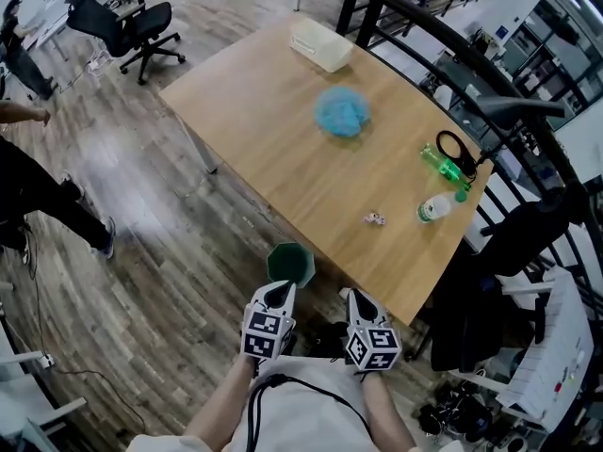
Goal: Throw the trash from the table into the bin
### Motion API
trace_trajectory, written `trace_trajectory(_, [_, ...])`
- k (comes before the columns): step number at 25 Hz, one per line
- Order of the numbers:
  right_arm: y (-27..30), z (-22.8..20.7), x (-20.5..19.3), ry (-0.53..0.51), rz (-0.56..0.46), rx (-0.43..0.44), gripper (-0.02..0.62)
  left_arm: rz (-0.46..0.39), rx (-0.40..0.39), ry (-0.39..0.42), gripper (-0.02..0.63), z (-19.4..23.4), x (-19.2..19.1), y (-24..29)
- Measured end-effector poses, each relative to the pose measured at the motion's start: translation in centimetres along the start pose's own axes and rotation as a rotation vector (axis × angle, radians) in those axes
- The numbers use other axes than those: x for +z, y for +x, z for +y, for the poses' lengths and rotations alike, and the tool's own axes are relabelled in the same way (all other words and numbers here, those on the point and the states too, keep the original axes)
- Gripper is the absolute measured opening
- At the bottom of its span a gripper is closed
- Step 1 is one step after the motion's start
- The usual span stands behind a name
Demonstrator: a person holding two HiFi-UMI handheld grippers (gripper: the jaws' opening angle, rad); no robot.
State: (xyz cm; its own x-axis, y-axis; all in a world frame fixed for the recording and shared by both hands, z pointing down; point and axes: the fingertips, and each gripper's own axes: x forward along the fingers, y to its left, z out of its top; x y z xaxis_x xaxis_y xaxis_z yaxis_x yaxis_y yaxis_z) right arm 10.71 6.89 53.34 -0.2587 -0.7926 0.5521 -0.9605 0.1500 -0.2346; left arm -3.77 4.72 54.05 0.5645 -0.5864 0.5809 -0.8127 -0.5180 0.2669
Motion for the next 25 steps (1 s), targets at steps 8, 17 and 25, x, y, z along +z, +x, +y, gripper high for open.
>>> trace_trajectory(8, [1.9,-0.2,1.5,-0.026,-0.014,-0.012,0.031,0.014,-0.005,0.012,0.021,1.6,0.4,1.7])
trace_trajectory(17, [5.1,-4.4,5.1,-0.157,0.013,0.018,0.029,-0.006,0.048,0.017,0.021,2.9,3.8,3.6])
trace_trajectory(25, [10.0,-10.6,6.7,-0.561,0.228,0.118,0.039,0.029,0.069,0.022,0.021,1.9,4.7,5.5])
